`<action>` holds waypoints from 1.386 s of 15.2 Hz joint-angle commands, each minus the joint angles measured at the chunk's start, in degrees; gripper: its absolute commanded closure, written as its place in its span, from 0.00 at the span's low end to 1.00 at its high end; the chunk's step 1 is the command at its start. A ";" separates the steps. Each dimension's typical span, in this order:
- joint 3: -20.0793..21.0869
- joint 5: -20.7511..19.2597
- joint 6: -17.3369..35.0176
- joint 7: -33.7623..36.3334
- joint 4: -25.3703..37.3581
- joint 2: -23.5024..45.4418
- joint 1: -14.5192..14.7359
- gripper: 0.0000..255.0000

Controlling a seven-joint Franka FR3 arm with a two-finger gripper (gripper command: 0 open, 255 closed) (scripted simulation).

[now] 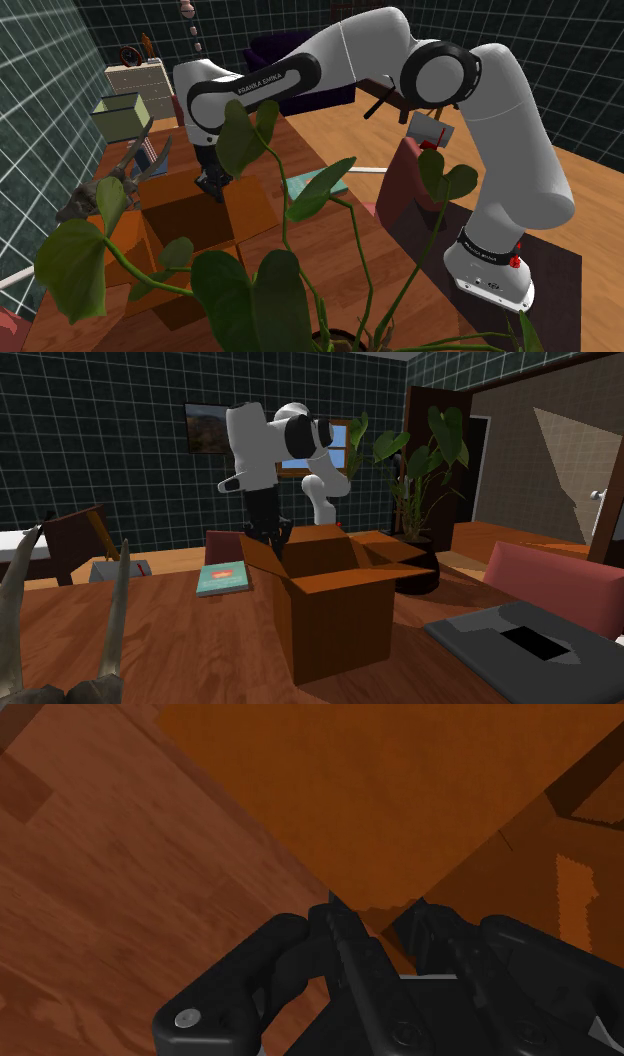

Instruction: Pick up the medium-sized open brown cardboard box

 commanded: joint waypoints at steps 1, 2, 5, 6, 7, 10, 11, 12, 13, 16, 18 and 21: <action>0.02 0.02 0.01 0.00 -0.02 0.02 0.01 1.00; 0.02 0.03 0.03 0.00 -0.07 0.00 0.01 1.00; 0.02 0.02 0.04 0.01 -0.04 0.03 0.02 1.00; 0.02 0.01 0.03 0.00 0.01 0.07 0.02 1.00; 0.04 0.04 -0.63 0.05 0.49 -0.11 0.03 1.00; 0.12 0.09 -2.67 0.22 2.11 -0.55 0.08 1.00; 0.14 0.10 -3.36 0.28 2.70 -0.67 0.10 1.00; 0.16 0.11 -4.06 0.34 3.30 -0.77 0.13 1.00; 0.18 0.12 -4.77 0.40 3.93 -0.86 0.16 1.00; 0.23 0.12 -6.97 0.60 5.98 -1.03 0.27 1.00; 0.26 0.11 -8.48 0.73 7.48 -1.06 0.37 1.00; 0.29 0.07 -10.85 0.95 9.98 -0.95 0.55 1.00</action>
